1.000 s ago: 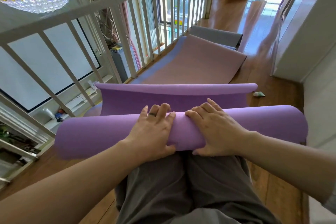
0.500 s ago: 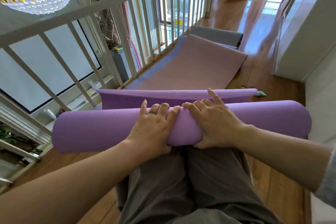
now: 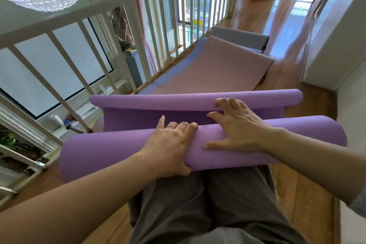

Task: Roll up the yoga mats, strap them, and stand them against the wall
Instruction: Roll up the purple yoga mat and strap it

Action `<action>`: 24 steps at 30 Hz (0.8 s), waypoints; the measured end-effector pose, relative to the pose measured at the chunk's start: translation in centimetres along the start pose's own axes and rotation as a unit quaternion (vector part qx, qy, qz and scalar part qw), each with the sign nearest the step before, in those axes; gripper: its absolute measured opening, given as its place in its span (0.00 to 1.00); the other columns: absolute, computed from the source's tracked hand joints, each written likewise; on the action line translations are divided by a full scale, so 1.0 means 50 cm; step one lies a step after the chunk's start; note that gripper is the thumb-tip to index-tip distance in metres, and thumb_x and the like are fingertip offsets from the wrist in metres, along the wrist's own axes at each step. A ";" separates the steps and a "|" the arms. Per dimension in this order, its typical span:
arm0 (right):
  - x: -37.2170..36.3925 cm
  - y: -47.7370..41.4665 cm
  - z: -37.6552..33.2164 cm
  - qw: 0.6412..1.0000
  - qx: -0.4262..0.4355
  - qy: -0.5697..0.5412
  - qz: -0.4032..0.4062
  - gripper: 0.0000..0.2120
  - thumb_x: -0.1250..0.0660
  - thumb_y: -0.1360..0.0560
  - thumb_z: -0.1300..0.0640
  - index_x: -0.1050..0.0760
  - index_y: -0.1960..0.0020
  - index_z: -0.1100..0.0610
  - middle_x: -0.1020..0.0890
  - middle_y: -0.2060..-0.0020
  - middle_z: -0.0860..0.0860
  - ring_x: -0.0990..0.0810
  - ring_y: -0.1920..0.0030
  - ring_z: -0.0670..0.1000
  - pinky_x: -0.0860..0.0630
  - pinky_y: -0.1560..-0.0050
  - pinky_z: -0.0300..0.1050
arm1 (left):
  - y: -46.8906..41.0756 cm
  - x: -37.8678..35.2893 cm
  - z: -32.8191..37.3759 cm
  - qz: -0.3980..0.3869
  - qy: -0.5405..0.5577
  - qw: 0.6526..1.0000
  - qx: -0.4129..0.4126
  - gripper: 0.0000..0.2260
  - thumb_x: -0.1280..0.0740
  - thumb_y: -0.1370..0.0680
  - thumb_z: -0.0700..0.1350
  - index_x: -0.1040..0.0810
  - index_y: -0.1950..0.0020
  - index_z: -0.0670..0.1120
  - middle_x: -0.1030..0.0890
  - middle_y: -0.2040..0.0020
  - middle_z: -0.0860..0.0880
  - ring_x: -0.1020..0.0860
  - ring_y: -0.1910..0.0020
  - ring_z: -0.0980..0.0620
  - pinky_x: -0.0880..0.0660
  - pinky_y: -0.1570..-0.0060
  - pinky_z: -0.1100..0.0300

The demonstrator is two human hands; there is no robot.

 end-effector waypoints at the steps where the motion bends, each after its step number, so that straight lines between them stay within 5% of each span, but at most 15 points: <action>1: -0.002 -0.008 0.005 1.000 -0.004 -0.005 -0.013 0.45 0.51 0.34 0.21 0.37 0.27 0.48 0.51 0.26 0.50 0.52 0.26 0.54 0.56 0.25 0.54 | 0.000 0.000 0.001 0.001 -0.004 1.000 0.000 0.45 0.31 0.31 0.63 0.52 0.23 0.49 0.38 0.26 0.49 0.37 0.29 0.47 0.52 0.26 0.42; 4: -0.013 -0.033 0.017 0.998 -0.011 -0.026 -0.060 0.42 0.59 0.33 0.24 0.33 0.28 0.45 0.62 0.23 0.50 0.64 0.24 0.52 0.64 0.25 0.59 | 0.002 -0.004 0.000 0.002 -0.006 1.000 -0.003 0.45 0.32 0.30 0.64 0.53 0.23 0.49 0.39 0.26 0.50 0.38 0.28 0.47 0.52 0.26 0.42; 7: -0.024 -0.063 0.029 0.997 -0.022 -0.022 -0.074 0.33 0.58 0.26 0.30 0.30 0.31 0.42 0.60 0.22 0.50 0.63 0.23 0.53 0.63 0.26 0.62 | -0.002 -0.004 -0.004 0.002 0.001 1.000 -0.006 0.45 0.32 0.30 0.64 0.53 0.23 0.50 0.38 0.26 0.50 0.39 0.28 0.47 0.52 0.26 0.42; 10: -0.034 -0.089 0.038 0.997 -0.028 0.015 -0.076 0.26 0.54 0.21 0.35 0.36 0.27 0.42 0.59 0.22 0.51 0.62 0.23 0.54 0.62 0.26 0.64 | -0.009 0.001 -0.009 0.003 0.011 1.000 -0.006 0.45 0.31 0.31 0.63 0.51 0.23 0.50 0.37 0.27 0.50 0.40 0.29 0.46 0.48 0.26 0.44; 14: -0.035 -0.111 0.055 0.995 -0.051 0.048 -0.070 0.30 0.47 0.21 0.39 0.47 0.22 0.47 0.59 0.22 0.53 0.61 0.23 0.57 0.61 0.26 0.63 | -0.006 0.007 -0.004 0.022 -0.013 1.000 -0.014 0.44 0.33 0.31 0.64 0.51 0.23 0.48 0.42 0.27 0.47 0.42 0.31 0.45 0.42 0.29 0.50; 17: -0.016 -0.129 0.067 0.997 -0.063 0.035 -0.018 0.33 0.40 0.22 0.45 0.49 0.22 0.52 0.49 0.23 0.53 0.52 0.23 0.57 0.55 0.25 0.62 | 0.003 0.004 0.006 0.023 -0.039 0.999 -0.013 0.44 0.35 0.29 0.63 0.54 0.23 0.47 0.48 0.27 0.45 0.44 0.30 0.43 0.46 0.27 0.49; 20: 0.019 -0.147 0.074 0.995 -0.061 0.011 0.078 0.29 0.35 0.24 0.55 0.39 0.25 0.55 0.35 0.28 0.55 0.35 0.30 0.59 0.44 0.27 0.58 | 0.009 0.002 0.015 0.035 -0.059 0.998 -0.007 0.43 0.38 0.26 0.61 0.61 0.23 0.48 0.48 0.26 0.44 0.44 0.29 0.40 0.52 0.26 0.42; 24: 0.073 -0.153 0.065 0.985 -0.024 -0.007 0.173 0.20 0.38 0.25 0.66 0.25 0.34 0.55 0.21 0.42 0.56 0.23 0.43 0.61 0.26 0.42 0.55 | -0.001 -0.027 0.017 0.012 -0.086 0.996 0.007 0.45 0.37 0.25 0.61 0.69 0.24 0.51 0.53 0.23 0.41 0.48 0.25 0.36 0.54 0.29 0.35</action>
Point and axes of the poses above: each hand's wrist, its own y-axis away from the middle knuckle, its own x-axis out of the back of the hand, z = x × y, the point moved 10 cm from there along -y, towards the middle knuckle
